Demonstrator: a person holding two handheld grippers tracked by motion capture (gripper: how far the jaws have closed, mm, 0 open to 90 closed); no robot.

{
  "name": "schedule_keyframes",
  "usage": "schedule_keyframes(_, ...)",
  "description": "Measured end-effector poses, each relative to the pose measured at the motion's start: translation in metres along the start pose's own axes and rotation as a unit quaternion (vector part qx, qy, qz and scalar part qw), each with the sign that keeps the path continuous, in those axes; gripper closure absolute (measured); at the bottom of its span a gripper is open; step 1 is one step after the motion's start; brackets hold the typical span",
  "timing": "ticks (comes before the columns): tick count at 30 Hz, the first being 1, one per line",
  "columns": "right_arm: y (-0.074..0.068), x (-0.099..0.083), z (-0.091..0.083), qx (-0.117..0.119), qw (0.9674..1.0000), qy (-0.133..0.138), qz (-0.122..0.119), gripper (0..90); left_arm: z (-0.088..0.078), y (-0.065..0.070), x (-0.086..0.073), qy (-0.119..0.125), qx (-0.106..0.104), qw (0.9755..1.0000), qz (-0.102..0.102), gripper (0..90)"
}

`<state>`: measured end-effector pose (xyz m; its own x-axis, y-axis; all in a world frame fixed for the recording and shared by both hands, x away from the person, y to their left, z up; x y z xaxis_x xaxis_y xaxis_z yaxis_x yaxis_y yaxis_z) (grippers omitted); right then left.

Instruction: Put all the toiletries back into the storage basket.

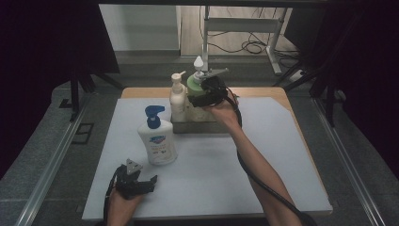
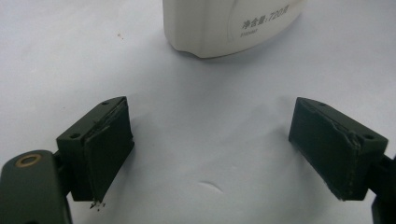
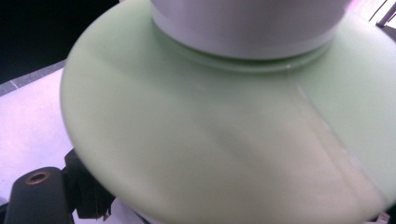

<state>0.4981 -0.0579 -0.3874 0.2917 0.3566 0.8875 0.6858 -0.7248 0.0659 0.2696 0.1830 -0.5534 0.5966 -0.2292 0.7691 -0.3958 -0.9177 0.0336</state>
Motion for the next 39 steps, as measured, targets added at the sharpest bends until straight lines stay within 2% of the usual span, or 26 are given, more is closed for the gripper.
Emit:
schedule_keyframes(32,0.002,-0.042,0.025,0.012,0.9983,-0.052,0.023,12.4,0.000,0.000,0.000,-0.001,0.000,1.0000,0.001,13.0)
schedule_keyframes(39,0.005,-0.042,0.025,0.022,0.9975,-0.060,0.030,12.1,0.000,0.000,0.000,-0.001,0.000,1.0000,0.000,13.0)
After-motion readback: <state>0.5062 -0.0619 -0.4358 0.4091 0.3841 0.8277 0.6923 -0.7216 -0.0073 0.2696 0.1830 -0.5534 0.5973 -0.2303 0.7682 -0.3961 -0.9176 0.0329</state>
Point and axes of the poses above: each handheld gripper's, and its own axes: z roughly forward along the jaws, x roughly out of its top, y roughly to its right, the point moved 4 cm from there along z, roughly forward along the jaws, and after that the axes turned 7 degrees about y, right-handed, at the moved point
